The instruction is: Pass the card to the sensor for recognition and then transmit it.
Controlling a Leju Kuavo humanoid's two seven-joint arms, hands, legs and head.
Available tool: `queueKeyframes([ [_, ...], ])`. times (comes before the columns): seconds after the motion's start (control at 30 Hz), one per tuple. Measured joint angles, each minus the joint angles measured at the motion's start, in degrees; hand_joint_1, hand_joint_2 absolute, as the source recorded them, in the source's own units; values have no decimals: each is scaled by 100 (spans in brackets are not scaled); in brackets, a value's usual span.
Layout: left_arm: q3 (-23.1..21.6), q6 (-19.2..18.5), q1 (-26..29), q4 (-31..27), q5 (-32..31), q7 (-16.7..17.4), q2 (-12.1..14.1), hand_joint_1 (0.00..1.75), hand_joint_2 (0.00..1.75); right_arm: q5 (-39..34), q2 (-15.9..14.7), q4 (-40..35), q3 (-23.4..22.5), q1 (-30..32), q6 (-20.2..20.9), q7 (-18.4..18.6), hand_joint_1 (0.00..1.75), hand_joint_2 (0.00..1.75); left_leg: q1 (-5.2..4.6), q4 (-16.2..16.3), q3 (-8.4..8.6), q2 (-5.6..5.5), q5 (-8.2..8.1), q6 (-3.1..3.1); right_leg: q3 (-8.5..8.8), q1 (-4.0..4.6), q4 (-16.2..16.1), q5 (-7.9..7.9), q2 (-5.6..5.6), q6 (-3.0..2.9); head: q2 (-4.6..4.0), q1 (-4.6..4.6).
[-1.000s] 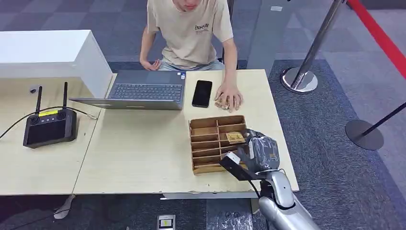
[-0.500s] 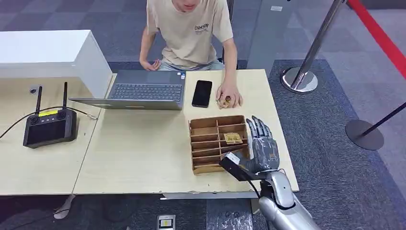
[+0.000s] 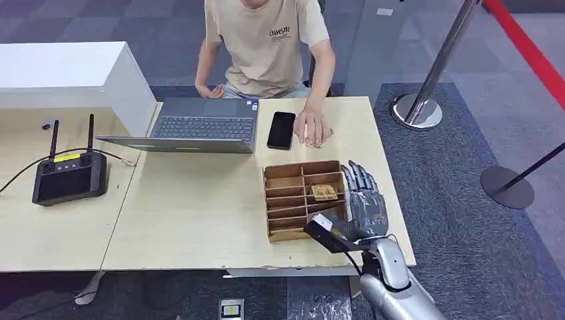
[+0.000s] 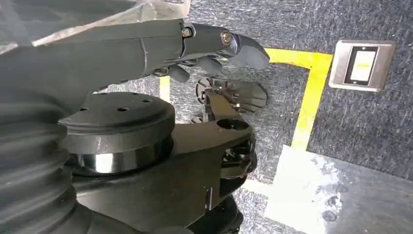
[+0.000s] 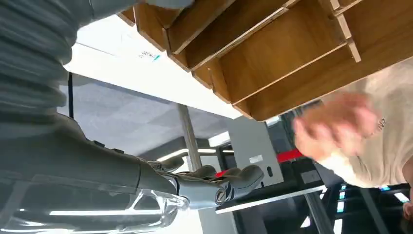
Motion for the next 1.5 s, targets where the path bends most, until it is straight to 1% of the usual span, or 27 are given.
queueKeyframes([
  [0.03,0,0,0,0,0,0,0,0,175,0,0,-4,-4,3,0,-2,140,175,0,0,0,0,0,0,0,0,0,0,0,0,0,0],
  [0.07,0,0,0,0,4,0,0,0,175,0,0,-4,-13,5,0,-7,143,175,0,0,0,0,0,0,0,0,0,0,0,0,0,0],
  [0.1,0,0,0,0,4,0,0,0,175,0,0,-4,-17,7,0,-7,141,175,0,0,0,0,0,0,0,0,0,0,0,0,0,0],
  [0.23,0,2,0,0,7,0,0,0,175,-4,0,-4,-22,23,0,-9,162,175,0,0,0,0,0,0,0,0,0,0,0,0,0,0],
  [0.27,0,2,0,0,11,0,0,0,175,-9,0,-4,-22,25,0,-9,162,175,0,0,0,0,0,0,0,0,0,0,0,0,0,0],
  [0.33,0,2,0,0,22,0,0,0,175,-20,0,-6,-22,26,0,-18,155,175,0,0,0,0,0,0,0,0,0,0,0,0,-2,0],
  [0.37,0,2,0,0,22,0,0,0,175,-22,0,-7,-24,27,0,-22,155,175,0,0,0,0,0,0,0,0,0,0,0,0,0,0],
  [0.43,0,4,0,0,22,0,0,0,175,-22,0,-4,-24,28,0,-24,150,175,0,0,0,0,0,0,0,0,0,0,0,0,0,0],
  [0.57,0,9,0,0,22,0,0,0,175,-22,0,-7,-26,34,0,-24,150,175,0,0,0,0,0,0,0,0,0,0,0,0,0,0],
  [0.63,0,11,0,0,22,0,0,0,175,-22,0,-7,-28,42,0,-24,145,175,0,0,0,0,0,0,0,0,0,0,0,0,0,0],
  [0.67,0,11,0,0,22,0,0,0,175,-22,0,-7,-28,48,0,-24,140,175,0,0,0,0,0,0,0,0,0,0,0,0,0,2],
  [0.8,0,15,0,0,22,0,0,0,175,-22,0,-7,-33,55,0,-26,145,175,0,0,0,0,0,0,0,0,0,0,0,0,0,0],
  [0.83,0,15,0,0,22,0,0,0,175,-22,0,-7,-35,55,0,-35,138,175,0,0,0,0,0,0,0,0,0,0,0,0,0,0],
  [0.87,0,15,0,0,22,0,0,0,175,-22,2,-7,-35,55,0,-42,108,175,0,0,0,0,0,0,0,0,0,0,0,0,0,0],
  [0.9,0,15,0,0,22,0,0,0,175,-22,7,-7,-37,56,0,-42,108,175,0,0,0,0,0,0,0,0,0,0,0,0,0,0],
  [0.93,0,13,0,0,22,0,0,0,175,-22,9,-7,-42,57,0,-44,9,175,0,0,0,0,0,0,0,0,0,0,0,0,0,0],
  [1.0,0,15,0,0,22,0,0,0,175,-17,17,-7,-50,59,0,-53,9,175,0,0,0,0,0,0,0,0,0,0,0,0,0,0],
  [1.03,0,15,0,0,22,0,0,0,175,-18,22,-7,-63,60,0,-55,17,175,0,0,0,0,0,0,1,0,0,0,0,0,0,2],
  [1.1,0,15,0,0,22,0,0,0,175,-17,26,-7,-81,61,0,-64,17,175,0,0,1,0,0,0,1,0,0,0,0,0,0,2],
  [1.13,0,15,0,0,22,-2,0,0,175,-20,26,-7,-83,61,0,-68,21,175,0,0,0,0,0,0,0,0,0,0,0,0,0,0],
  [1.2,0,15,0,0,22,-2,0,0,175,-20,31,-7,-94,62,0,-72,23,175,0,0,0,0,0,0,0,0,0,0,0,0,0,0],
  [1.27,0,15,0,0,22,-2,0,0,175,-20,31,-7,-98,63,0,-77,35,175,0,0,0,0,0,0,1,0,0,0,0,0,0,2],
  [1.3,0,15,0,0,22,-2,0,0,175,-20,33,-7,-105,63,0,-77,35,175,0,0,0,0,0,0,0,0,0,0,0,0,0,0],
  [1.33,0,15,0,0,22,0,0,0,175,-20,35,-7,-114,64,0,-77,54,175,0,0,0,0,0,0,1,0,0,0,0,0,0,0],
  [1.37,0,15,0,0,22,0,0,0,175,-24,39,-7,-118,63,0,-77,63,175,0,0,0,0,0,0,0,0,0,0,0,0,0,0],
  [1.43,0,13,0,0,22,0,0,0,175,-35,39,-7,-118,63,0,-77,65,175,0,0,0,0,0,0,1,0,0,0,0,0,0,0],
  [1.5,0,15,0,0,22,19,0,0,175,-70,44,-7,-118,63,0,-77,72,175,0,0,0,0,0,0,1,0,0,0,0,0,0,2],
])
